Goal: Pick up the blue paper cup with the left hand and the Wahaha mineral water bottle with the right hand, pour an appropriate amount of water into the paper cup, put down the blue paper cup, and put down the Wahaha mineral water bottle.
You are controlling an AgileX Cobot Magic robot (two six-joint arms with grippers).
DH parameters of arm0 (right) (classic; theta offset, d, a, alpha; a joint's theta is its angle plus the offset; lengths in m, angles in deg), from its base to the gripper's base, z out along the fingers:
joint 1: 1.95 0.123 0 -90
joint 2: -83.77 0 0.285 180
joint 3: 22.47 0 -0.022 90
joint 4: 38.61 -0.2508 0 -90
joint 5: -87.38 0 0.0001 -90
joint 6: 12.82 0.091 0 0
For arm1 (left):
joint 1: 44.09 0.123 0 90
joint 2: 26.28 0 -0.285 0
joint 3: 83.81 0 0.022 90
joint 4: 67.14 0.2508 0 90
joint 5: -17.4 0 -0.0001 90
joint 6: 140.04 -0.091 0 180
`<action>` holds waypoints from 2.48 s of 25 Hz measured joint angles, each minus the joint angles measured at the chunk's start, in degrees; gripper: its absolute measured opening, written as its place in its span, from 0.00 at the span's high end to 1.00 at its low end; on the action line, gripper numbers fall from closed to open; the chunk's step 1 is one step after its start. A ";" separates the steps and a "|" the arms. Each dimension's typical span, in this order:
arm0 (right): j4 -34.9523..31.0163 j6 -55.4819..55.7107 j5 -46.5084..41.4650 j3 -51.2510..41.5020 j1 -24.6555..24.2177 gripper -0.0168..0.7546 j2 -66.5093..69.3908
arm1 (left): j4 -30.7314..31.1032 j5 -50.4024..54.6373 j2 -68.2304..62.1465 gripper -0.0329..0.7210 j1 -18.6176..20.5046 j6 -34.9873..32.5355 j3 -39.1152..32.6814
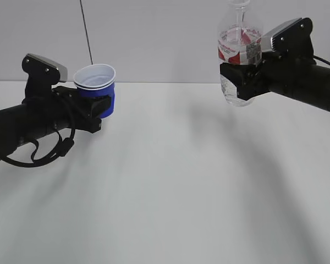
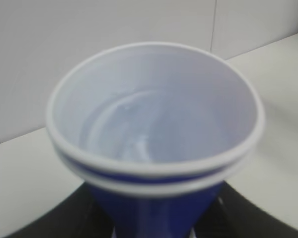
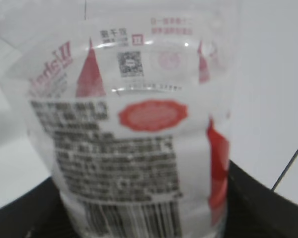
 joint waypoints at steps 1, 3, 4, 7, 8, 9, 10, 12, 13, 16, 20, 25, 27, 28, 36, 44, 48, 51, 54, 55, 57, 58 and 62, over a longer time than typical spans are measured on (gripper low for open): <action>0.00 0.00 0.00 0.00 0.00 0.35 0.00 | -1.76 -0.91 0.00 0.52 0.00 -0.86 -0.53; 0.00 0.00 0.00 0.00 0.00 0.35 0.00 | -5.54 -3.55 0.00 0.52 0.00 -2.75 -1.66; 0.00 0.00 -0.08 0.00 0.00 0.35 0.00 | -7.65 -4.50 0.00 0.52 0.00 -3.47 -1.91; 0.00 0.00 -0.08 0.00 0.00 0.35 0.00 | -12.21 -5.09 0.00 0.52 0.03 -5.94 -2.24; 0.00 0.00 -0.08 0.00 0.00 0.35 0.00 | -12.96 -5.23 0.00 0.52 0.03 -6.66 -2.24; 0.00 0.00 -0.08 0.00 0.00 0.35 0.00 | -13.37 -5.27 0.00 0.52 0.03 -7.22 -2.24; 0.00 0.00 -0.08 0.00 0.00 0.35 0.00 | -13.65 -5.49 0.00 0.52 0.03 -7.54 -2.24; 0.00 0.00 -0.08 0.00 0.00 0.35 0.00 | -13.92 -6.83 -0.75 0.52 0.03 -7.87 -2.24; 0.00 0.00 -0.08 0.00 0.00 0.35 0.00 | -14.12 -7.61 -1.32 0.52 0.03 -7.87 -2.24; 0.00 0.00 -0.25 0.00 0.00 0.35 0.00 | -14.51 -11.02 -4.23 0.52 0.03 -7.97 -2.24; 0.00 0.00 -0.35 0.00 0.00 0.35 0.00 | -15.16 -12.61 -7.79 0.52 0.03 -8.05 -2.24; 0.11 0.00 -1.66 0.00 0.00 0.35 0.00 | -15.51 -12.85 -10.26 0.52 0.03 -8.05 -2.24; 0.33 0.00 -2.58 0.00 0.00 0.35 0.00 | -15.90 -12.98 -11.50 0.52 0.03 -8.05 -2.24; 0.56 0.00 -2.96 0.00 0.00 0.35 0.00 | -15.92 -12.98 -11.98 0.52 0.03 -8.05 -2.24; 1.82 0.00 -3.36 0.00 0.00 0.35 0.00 | -17.26 -12.98 -16.32 0.52 0.03 -8.19 -0.60; 2.04 0.00 -3.44 0.00 0.00 0.35 0.00 | -17.62 -13.07 -17.57 0.52 0.03 -8.19 0.31; 2.04 0.12 -3.44 0.00 0.00 0.35 0.00 | -17.75 -13.92 -18.82 0.52 0.03 -8.19 0.35; 2.22 0.25 -3.44 0.00 0.00 0.35 0.00 | -17.86 -15.55 -19.89 0.52 0.03 -8.19 0.60; 2.32 0.25 -3.48 0.00 0.00 0.35 0.00 | -17.86 -16.65 -20.65 0.52 0.03 -8.19 0.72; 2.36 0.37 -3.48 0.00 0.00 0.35 0.00 | -17.86 -16.79 -20.63 0.52 0.03 -8.19 0.72; 2.45 0.51 -3.48 0.00 0.00 0.35 0.00 | -17.95 -16.79 -20.63 0.52 0.03 -8.19 0.72; 2.45 0.64 -3.48 0.00 0.00 0.35 0.00 | -17.95 -16.79 -20.63 0.52 0.03 -8.19 0.72; 2.72 0.64 -3.48 0.00 0.00 0.35 0.00 | -17.98 -16.79 -20.63 0.46 0.03 -8.19 0.72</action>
